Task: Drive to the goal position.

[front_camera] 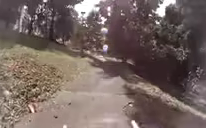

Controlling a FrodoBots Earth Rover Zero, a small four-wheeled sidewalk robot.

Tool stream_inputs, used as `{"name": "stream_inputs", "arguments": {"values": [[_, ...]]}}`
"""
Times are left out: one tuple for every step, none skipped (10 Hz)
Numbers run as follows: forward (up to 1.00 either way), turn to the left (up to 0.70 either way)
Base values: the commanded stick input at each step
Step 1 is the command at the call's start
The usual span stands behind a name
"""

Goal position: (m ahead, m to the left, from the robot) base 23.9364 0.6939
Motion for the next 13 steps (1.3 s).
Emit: {"name": "stream_inputs", "arguments": {"values": [[0.85,0.0],[0.85,0.0],[0.85,0.0],[0.85,0.0],[0.85,0.0],[0.85,0.0],[0.85,0.0],[0.85,0.0],[0.85,0.0],[0.85,0.0],[0.85,0.0],[0.85,-0.22],[0.85,-0.24]]}}
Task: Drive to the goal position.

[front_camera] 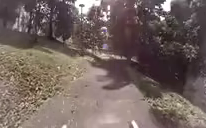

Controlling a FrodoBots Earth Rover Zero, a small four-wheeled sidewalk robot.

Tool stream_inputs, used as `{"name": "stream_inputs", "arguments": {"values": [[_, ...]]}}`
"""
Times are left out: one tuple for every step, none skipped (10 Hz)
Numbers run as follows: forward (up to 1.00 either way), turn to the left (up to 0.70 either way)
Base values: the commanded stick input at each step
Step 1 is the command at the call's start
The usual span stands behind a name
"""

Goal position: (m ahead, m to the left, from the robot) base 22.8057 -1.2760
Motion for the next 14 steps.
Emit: {"name": "stream_inputs", "arguments": {"values": [[0.85,-0.09],[0.85,0.0],[0.85,0.0],[0.85,0.0],[0.85,0.0],[0.85,0.0],[0.85,0.0],[0.85,0.0],[0.85,0.0],[0.85,0.0],[0.85,-0.21],[0.85,-0.3],[0.85,-0.32],[0.85,-0.34]]}}
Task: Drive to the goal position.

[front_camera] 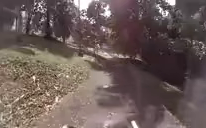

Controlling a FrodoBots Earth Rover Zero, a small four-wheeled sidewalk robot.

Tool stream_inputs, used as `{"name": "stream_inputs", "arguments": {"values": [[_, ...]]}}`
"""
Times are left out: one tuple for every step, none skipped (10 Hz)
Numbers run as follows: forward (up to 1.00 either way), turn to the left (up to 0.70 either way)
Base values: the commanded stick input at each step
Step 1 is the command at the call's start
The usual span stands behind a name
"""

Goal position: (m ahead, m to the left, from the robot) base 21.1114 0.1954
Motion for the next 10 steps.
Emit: {"name": "stream_inputs", "arguments": {"values": [[0.85,-0.34],[0.85,-0.34],[0.85,-0.34],[0.85,-0.26],[0.85,0.0],[0.85,0.0],[0.85,0.0],[0.85,0.0],[0.85,0.0],[0.85,0.0]]}}
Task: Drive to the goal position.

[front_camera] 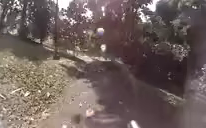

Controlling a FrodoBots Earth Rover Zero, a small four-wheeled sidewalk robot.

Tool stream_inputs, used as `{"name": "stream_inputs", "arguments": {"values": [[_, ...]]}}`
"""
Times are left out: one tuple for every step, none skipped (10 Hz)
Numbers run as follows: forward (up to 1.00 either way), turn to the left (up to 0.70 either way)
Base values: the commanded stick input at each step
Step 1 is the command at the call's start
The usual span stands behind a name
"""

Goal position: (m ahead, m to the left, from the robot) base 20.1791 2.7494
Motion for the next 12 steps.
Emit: {"name": "stream_inputs", "arguments": {"values": [[0.85,0.0],[0.85,0.0],[0.85,0.0],[0.85,0.0],[0.85,0.0],[0.85,0.0],[0.85,0.0],[0.85,0.0],[0.85,0.0],[0.85,0.0],[0.85,0.0],[0.85,0.0]]}}
